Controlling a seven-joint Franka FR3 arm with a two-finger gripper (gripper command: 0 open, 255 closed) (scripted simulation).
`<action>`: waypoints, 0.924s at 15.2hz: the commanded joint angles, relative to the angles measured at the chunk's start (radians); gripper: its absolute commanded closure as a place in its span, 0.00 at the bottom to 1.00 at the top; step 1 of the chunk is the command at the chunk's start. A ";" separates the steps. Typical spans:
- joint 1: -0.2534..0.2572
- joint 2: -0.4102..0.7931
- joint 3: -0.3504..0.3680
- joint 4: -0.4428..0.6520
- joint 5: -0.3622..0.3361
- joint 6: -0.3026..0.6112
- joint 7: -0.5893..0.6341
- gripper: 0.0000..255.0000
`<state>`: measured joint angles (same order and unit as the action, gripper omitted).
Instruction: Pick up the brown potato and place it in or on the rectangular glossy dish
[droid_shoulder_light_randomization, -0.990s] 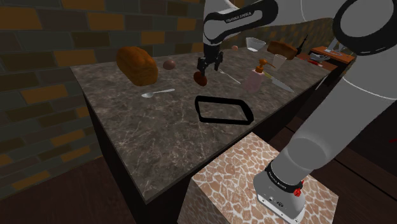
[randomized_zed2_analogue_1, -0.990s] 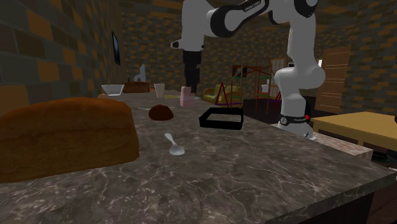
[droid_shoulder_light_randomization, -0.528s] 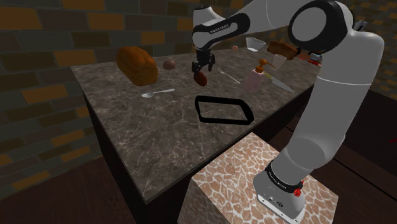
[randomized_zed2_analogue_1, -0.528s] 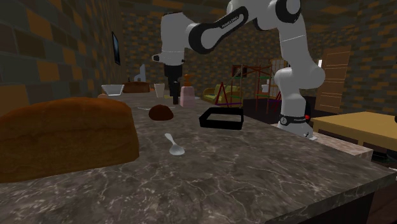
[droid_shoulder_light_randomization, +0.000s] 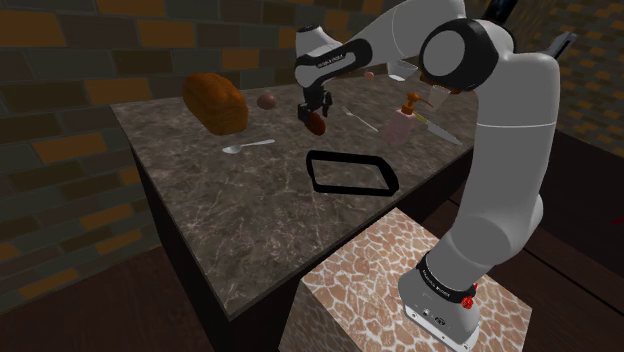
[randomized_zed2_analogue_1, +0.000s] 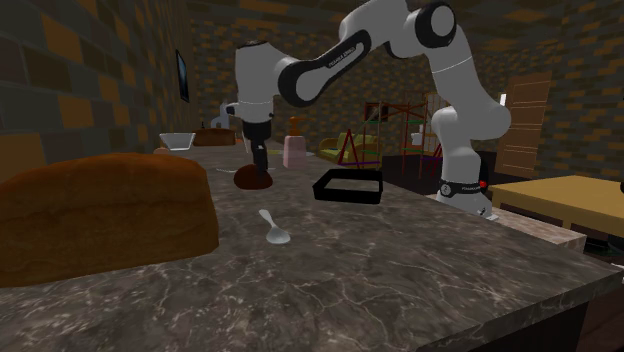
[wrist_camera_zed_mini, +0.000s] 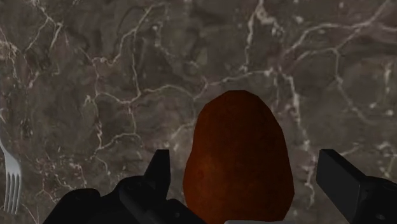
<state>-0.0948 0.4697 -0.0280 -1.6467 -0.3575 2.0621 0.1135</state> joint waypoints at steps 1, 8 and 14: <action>-0.005 0.010 -0.003 -0.010 -0.003 0.022 0.001 0.00; -0.008 0.019 -0.005 -0.018 -0.006 0.039 0.003 0.00; -0.008 0.018 -0.005 -0.018 -0.006 0.039 0.002 1.00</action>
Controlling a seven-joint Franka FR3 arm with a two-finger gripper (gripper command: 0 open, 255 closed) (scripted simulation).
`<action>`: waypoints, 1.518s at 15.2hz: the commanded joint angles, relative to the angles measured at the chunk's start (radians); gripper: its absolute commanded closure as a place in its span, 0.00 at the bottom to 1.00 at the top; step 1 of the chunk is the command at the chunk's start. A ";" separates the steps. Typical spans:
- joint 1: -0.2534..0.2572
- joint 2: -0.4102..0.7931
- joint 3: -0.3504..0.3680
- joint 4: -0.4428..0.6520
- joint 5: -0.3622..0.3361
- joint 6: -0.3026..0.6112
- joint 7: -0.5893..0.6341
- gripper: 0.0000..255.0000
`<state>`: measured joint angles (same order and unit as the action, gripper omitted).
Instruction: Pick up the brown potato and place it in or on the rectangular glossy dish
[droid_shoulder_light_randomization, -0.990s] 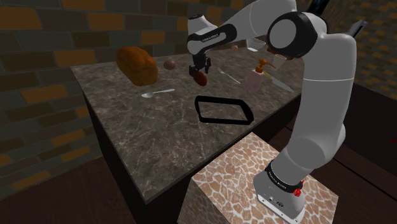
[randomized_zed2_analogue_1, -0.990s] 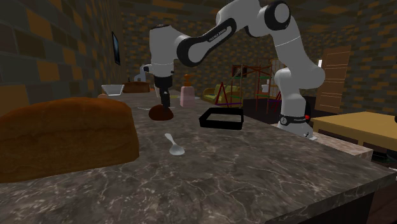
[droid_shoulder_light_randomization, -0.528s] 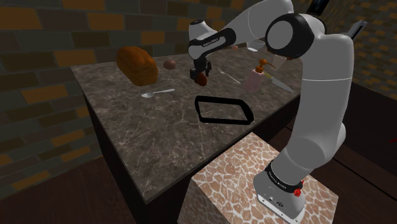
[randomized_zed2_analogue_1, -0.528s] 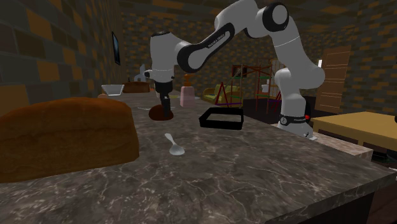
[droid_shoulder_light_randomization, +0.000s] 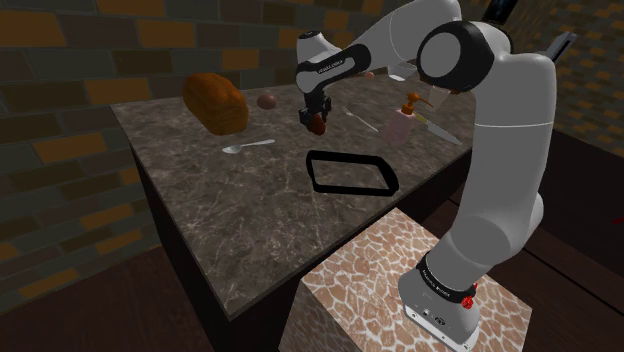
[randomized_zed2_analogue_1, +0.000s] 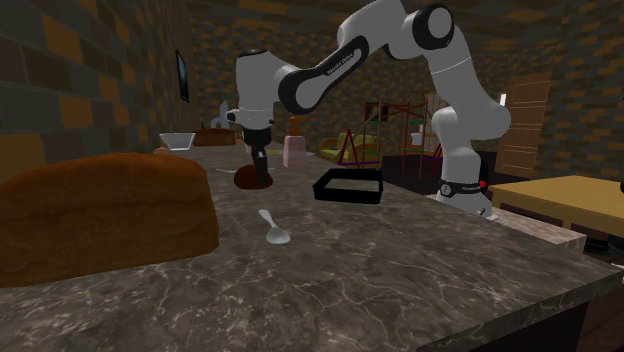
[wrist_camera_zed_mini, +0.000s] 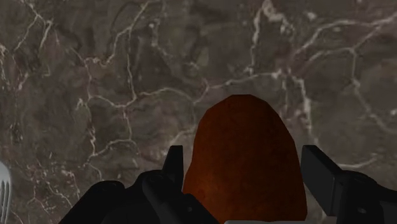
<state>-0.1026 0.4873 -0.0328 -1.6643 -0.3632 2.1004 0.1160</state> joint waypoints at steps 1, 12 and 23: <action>0.000 0.001 0.000 0.000 0.000 0.000 0.000 1.00; 0.000 -0.034 0.003 0.028 0.010 -0.060 -0.021 1.00; 0.002 -0.083 0.007 0.103 0.025 -0.178 -0.061 1.00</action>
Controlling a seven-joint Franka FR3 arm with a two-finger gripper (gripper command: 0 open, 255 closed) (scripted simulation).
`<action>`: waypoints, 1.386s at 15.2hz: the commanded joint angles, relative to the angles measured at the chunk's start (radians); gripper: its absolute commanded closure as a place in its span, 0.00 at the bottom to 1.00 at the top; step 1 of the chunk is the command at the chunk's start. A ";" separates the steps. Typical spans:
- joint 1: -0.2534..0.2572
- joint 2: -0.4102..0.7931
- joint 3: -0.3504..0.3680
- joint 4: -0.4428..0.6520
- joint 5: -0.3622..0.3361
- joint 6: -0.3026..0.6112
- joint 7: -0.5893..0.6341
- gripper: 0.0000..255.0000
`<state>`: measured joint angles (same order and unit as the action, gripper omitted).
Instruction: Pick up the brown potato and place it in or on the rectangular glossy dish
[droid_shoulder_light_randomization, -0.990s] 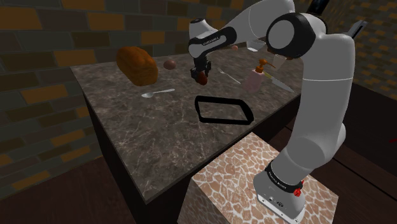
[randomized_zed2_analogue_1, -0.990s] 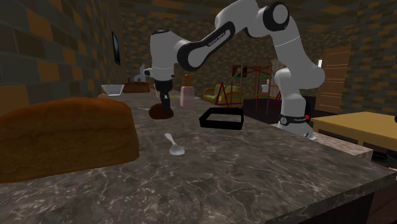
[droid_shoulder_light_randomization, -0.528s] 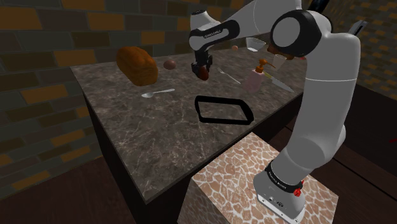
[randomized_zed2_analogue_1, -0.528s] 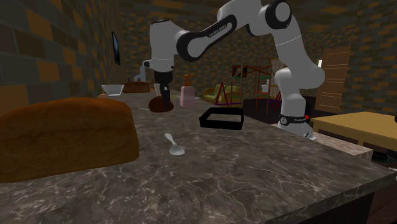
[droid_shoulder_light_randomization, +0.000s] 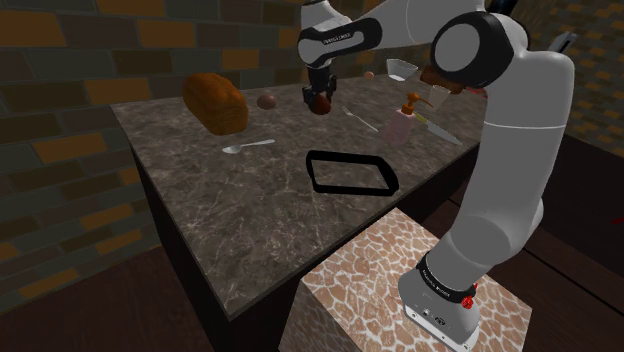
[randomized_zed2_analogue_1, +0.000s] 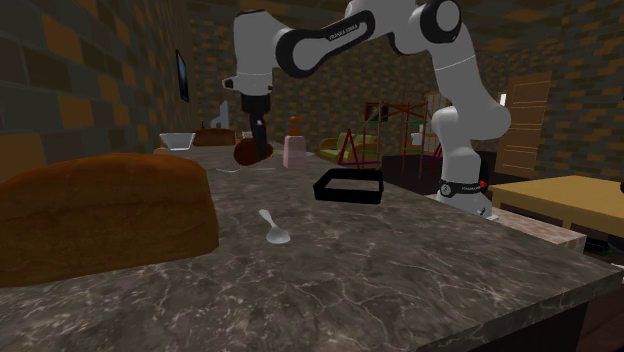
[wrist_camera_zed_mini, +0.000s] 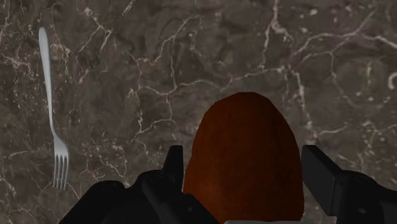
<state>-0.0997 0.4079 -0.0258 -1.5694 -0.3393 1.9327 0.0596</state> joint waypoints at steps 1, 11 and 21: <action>0.000 -0.007 0.000 0.016 0.002 -0.022 -0.008 1.00; 0.011 -0.192 0.007 -0.179 -0.004 -0.017 0.013 1.00; 0.036 -0.580 0.031 -0.646 -0.014 0.040 0.087 1.00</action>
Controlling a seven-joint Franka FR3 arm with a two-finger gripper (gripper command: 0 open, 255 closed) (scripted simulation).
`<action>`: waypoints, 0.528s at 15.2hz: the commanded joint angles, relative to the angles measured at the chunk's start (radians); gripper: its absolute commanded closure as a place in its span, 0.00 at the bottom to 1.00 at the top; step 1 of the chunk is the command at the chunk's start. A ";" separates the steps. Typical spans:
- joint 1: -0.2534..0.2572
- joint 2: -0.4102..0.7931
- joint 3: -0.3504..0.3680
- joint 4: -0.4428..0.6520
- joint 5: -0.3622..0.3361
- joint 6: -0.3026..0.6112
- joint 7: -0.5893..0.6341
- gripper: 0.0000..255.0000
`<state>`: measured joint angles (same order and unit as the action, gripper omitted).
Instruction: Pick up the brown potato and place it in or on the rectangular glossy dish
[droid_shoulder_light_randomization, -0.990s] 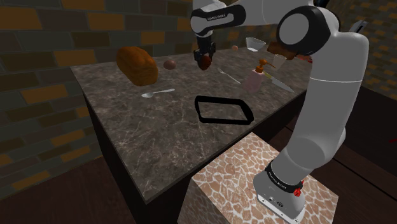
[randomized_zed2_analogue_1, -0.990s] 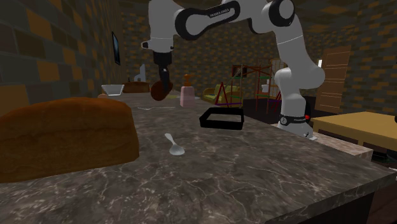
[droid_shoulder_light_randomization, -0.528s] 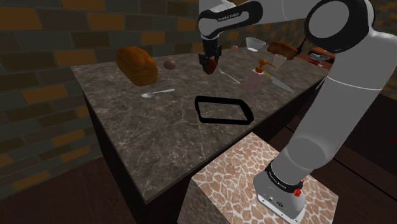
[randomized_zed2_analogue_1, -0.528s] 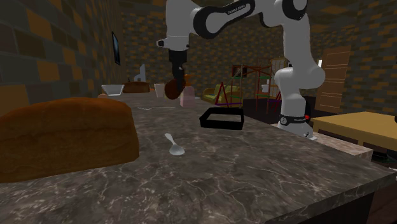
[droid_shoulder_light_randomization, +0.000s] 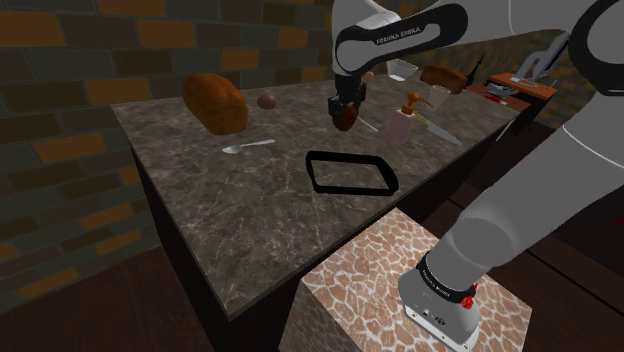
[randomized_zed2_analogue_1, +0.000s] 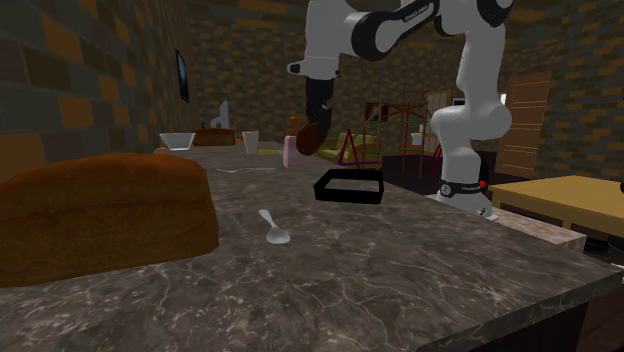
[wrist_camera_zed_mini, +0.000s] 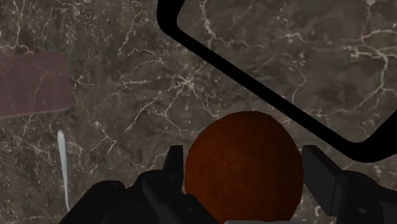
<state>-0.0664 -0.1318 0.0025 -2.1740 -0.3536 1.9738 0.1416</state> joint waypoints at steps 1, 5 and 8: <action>0.005 -0.079 0.005 -0.081 0.002 -0.002 0.010 1.00; 0.021 -0.238 0.020 -0.231 0.013 -0.018 0.029 1.00; 0.038 -0.381 0.035 -0.348 0.030 -0.050 0.043 1.00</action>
<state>-0.0357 -0.4582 0.0304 -2.4798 -0.3309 1.9393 0.1784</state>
